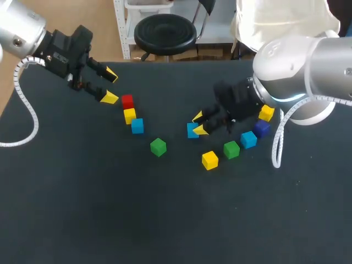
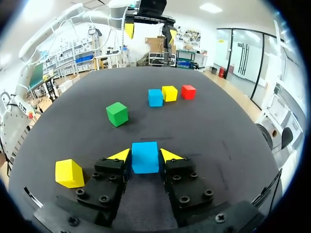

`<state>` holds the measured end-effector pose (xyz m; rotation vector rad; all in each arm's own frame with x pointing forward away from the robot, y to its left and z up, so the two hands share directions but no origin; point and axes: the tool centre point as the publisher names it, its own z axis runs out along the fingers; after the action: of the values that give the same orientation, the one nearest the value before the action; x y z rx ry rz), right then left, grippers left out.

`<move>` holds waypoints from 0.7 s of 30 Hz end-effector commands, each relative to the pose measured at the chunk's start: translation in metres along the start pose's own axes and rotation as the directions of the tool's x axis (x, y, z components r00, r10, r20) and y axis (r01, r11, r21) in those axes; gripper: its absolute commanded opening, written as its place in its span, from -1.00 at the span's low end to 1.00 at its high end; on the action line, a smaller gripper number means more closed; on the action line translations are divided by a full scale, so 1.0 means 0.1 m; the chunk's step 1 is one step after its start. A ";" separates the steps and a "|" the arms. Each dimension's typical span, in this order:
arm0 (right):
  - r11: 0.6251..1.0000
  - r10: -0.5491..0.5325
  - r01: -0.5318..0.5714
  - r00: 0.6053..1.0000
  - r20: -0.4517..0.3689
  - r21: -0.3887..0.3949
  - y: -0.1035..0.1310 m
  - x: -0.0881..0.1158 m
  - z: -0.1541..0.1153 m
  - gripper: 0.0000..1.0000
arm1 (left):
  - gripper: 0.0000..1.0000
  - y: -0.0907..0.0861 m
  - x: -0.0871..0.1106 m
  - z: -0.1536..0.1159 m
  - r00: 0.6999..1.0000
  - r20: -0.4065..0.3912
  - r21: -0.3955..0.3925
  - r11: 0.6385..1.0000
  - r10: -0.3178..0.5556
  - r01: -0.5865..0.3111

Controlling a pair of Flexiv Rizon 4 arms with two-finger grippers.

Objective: Place the blue cubes, place green cubes on the blue cubes, place the yellow cubes on the green cubes, then place the red cubes on the yellow cubes, and place purple cube on the red cubes.

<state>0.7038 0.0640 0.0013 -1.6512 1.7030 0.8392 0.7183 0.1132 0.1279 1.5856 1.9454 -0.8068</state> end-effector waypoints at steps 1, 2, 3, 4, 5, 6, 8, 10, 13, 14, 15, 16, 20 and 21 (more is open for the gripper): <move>1.000 0.005 -0.005 1.000 0.006 -0.003 0.00 0.04 0.04 -1.00 | 1.00 -0.01 0.01 0.00 1.000 0.003 -0.002 1.000 0.002 -0.002; 1.000 0.008 -0.008 1.000 0.006 -0.003 -0.01 0.04 0.04 -1.00 | 1.00 -0.01 0.01 0.00 1.000 0.003 -0.002 1.000 0.002 -0.002; 1.000 0.009 -0.009 1.000 0.007 -0.005 -0.01 0.05 0.05 -1.00 | 1.00 -0.01 0.01 0.00 1.000 0.003 -0.002 1.000 0.002 -0.002; 1.000 0.009 -0.009 1.000 0.008 -0.006 -0.01 0.05 0.05 -1.00 | 1.00 -0.01 0.01 0.00 1.000 0.003 -0.002 1.000 0.002 -0.002; 1.000 0.010 -0.010 1.000 0.007 -0.006 -0.01 0.05 0.06 -1.00 | 1.00 -0.01 0.01 0.00 1.000 0.003 -0.002 1.000 0.002 -0.002; 1.000 0.011 -0.011 1.000 0.007 -0.007 -0.01 0.05 0.06 -1.00 | 1.00 -0.01 0.01 0.00 1.000 0.003 -0.002 1.000 0.002 -0.002; 1.000 0.012 -0.012 1.000 0.007 -0.007 -0.01 0.05 0.06 -1.00 | 1.00 -0.01 0.01 0.00 1.000 0.003 -0.002 1.000 0.002 -0.002; 1.000 0.011 -0.011 1.000 0.007 -0.007 -0.01 0.06 0.06 -1.00 | 1.00 -0.01 0.01 0.00 1.000 0.003 -0.002 1.000 0.002 -0.002; 1.000 0.010 -0.010 1.000 0.008 -0.007 -0.02 0.05 0.06 -1.00 | 1.00 -0.01 0.01 0.00 1.000 0.003 -0.002 1.000 0.002 -0.002; 1.000 0.010 -0.010 1.000 0.007 -0.006 -0.02 0.05 0.06 -1.00 | 1.00 -0.01 0.01 0.00 1.000 0.003 -0.002 1.000 0.002 -0.002; 1.000 0.009 -0.009 1.000 0.006 -0.006 -0.02 0.04 0.06 -1.00 | 1.00 -0.01 0.01 0.00 1.000 0.003 -0.002 1.000 0.002 -0.002; 1.000 0.007 -0.007 1.000 0.005 -0.005 -0.02 0.03 0.05 -1.00 | 1.00 -0.01 0.01 0.00 1.000 0.003 -0.002 1.000 0.002 -0.002; 1.000 -0.001 0.001 1.000 -0.004 0.000 0.00 0.00 0.02 -1.00 | 1.00 -0.01 0.01 0.00 1.000 0.003 -0.002 1.000 0.002 -0.002; 1.000 -0.002 0.002 1.000 -0.005 0.001 0.00 -0.01 0.01 -1.00 | 1.00 -0.01 0.01 0.00 1.000 0.003 -0.002 1.000 0.002 -0.002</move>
<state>0.7058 0.0656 -0.0013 -1.6549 1.7004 0.8405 0.7183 0.1132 0.1279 1.5856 1.9454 -0.8068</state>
